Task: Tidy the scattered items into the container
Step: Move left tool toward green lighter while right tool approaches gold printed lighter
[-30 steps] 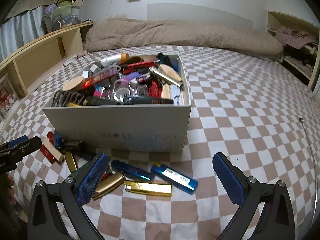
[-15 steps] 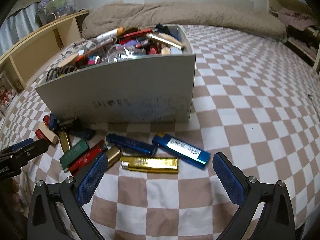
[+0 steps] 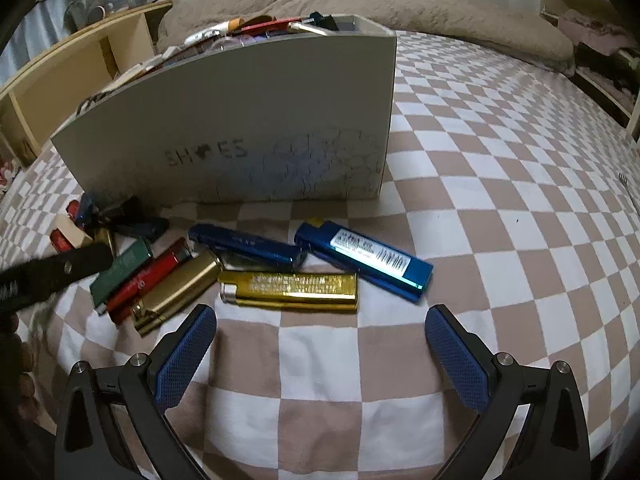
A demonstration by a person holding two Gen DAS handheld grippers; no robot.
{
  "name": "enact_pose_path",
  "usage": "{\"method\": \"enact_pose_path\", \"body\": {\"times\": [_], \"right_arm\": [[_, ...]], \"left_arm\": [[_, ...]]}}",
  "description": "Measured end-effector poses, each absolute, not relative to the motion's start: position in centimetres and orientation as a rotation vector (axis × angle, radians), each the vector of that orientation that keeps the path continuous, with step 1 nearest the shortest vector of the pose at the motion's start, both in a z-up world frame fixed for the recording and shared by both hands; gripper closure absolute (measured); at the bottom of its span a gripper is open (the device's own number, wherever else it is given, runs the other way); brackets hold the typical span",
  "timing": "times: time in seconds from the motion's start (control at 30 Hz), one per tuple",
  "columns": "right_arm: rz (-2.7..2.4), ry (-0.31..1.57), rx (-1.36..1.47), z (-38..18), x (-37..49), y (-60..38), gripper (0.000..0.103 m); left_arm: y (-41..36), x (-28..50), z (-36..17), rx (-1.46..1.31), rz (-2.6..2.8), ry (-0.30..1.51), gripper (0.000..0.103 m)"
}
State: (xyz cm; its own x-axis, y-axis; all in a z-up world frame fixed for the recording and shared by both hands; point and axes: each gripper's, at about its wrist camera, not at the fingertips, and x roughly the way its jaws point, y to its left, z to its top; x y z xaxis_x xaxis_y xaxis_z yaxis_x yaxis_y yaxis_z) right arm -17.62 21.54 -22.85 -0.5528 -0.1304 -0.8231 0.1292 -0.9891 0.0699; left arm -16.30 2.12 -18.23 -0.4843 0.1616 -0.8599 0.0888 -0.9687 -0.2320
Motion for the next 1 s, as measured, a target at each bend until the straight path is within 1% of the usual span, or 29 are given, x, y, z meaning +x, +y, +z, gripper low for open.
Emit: {"method": "enact_pose_path", "body": {"times": [0.3,0.5,0.7,1.0], "right_arm": [[-2.670,0.084,1.370,-23.6,-16.6,21.4,0.000],[-2.657,0.062,1.349,-24.2,-16.6,22.0,0.000],[-2.665,0.145,1.281,-24.5,-15.7,22.0,0.000],[-2.666,0.138,1.282,-24.9,-15.2,22.0,0.000]], "left_arm": [[3.7,-17.5,-18.8,-1.632,2.750,-0.305,0.000],[4.1,-18.0,-19.2,-1.671,2.773,-0.271,0.000],[4.1,-17.6,-19.1,-1.748,2.724,-0.209,0.000],[2.7,-15.7,-18.8,-1.741,2.706,-0.209,0.000]]}}
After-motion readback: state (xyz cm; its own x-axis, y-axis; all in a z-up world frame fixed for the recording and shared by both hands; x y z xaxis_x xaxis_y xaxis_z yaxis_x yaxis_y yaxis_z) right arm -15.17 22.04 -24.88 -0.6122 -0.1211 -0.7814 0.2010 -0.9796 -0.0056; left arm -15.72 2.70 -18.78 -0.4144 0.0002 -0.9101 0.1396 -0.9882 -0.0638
